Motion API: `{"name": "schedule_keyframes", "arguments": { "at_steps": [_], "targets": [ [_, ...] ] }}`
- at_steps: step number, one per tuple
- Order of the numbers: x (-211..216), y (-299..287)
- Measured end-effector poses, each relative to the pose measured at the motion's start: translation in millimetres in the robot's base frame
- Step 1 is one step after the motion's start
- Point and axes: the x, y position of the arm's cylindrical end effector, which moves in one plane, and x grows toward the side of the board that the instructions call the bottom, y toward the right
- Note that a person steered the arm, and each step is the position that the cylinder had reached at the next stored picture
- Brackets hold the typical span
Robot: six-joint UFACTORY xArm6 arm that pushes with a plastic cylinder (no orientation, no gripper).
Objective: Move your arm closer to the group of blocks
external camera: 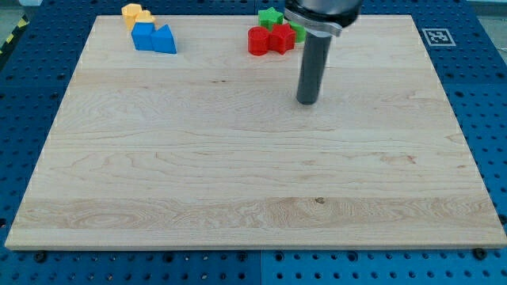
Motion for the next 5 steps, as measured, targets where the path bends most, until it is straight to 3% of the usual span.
{"name": "schedule_keyframes", "arguments": {
  "at_steps": [4, 5],
  "targets": [
    [-136, -113],
    [-190, -83]
  ]
}}
